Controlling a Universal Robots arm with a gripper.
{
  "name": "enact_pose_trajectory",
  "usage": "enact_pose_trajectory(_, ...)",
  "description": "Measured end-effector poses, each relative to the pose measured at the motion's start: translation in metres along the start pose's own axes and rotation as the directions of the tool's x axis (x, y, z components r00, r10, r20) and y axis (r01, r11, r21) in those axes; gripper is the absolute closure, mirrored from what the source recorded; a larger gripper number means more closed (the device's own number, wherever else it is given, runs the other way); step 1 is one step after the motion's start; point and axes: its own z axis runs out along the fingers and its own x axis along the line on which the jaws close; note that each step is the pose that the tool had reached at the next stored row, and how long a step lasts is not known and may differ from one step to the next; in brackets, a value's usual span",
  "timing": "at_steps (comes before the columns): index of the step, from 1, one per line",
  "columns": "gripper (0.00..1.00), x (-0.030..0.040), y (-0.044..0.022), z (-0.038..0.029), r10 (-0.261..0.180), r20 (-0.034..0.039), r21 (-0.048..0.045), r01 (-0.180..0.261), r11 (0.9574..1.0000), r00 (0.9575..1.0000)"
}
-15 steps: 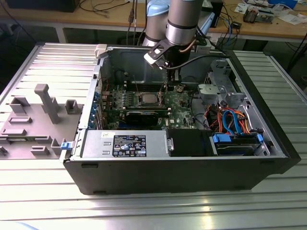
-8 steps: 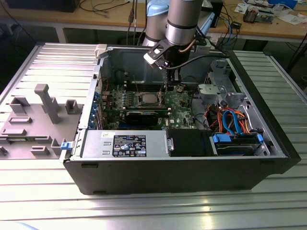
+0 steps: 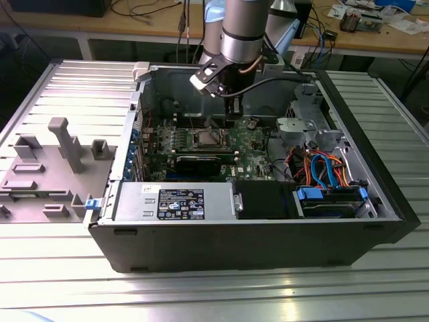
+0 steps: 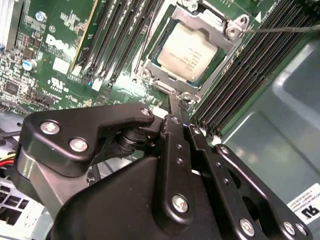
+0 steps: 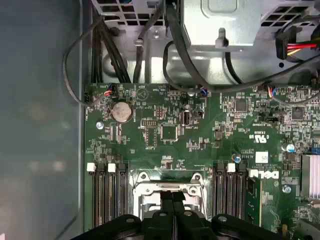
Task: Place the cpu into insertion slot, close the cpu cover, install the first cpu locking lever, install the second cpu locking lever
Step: 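Close the cpu cover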
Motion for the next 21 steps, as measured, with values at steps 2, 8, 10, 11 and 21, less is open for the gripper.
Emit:
enact_pose_trajectory(2,0.89,-0.0002,-0.0071,0.0076,0.000,0.0000,0.0065,0.000,1.0000,1.0000)
enact_pose_trajectory(8,0.89,-0.0001,-0.0293,0.0189,-0.005,0.0000,0.0083,0.005,1.0000,1.0000)
enact_pose_trajectory(10,0.89,-0.0001,-0.0309,0.0215,-0.022,0.0000,0.0084,0.022,0.9997,0.9998)
enact_pose_trajectory(11,0.89,-0.0001,-0.0313,0.0225,-0.033,0.0000,0.0085,0.033,0.9994,0.9995)
enact_pose_trajectory(21,0.89,0.0000,-0.0555,0.0287,-0.047,0.0000,0.0087,0.047,0.9988,0.9989)
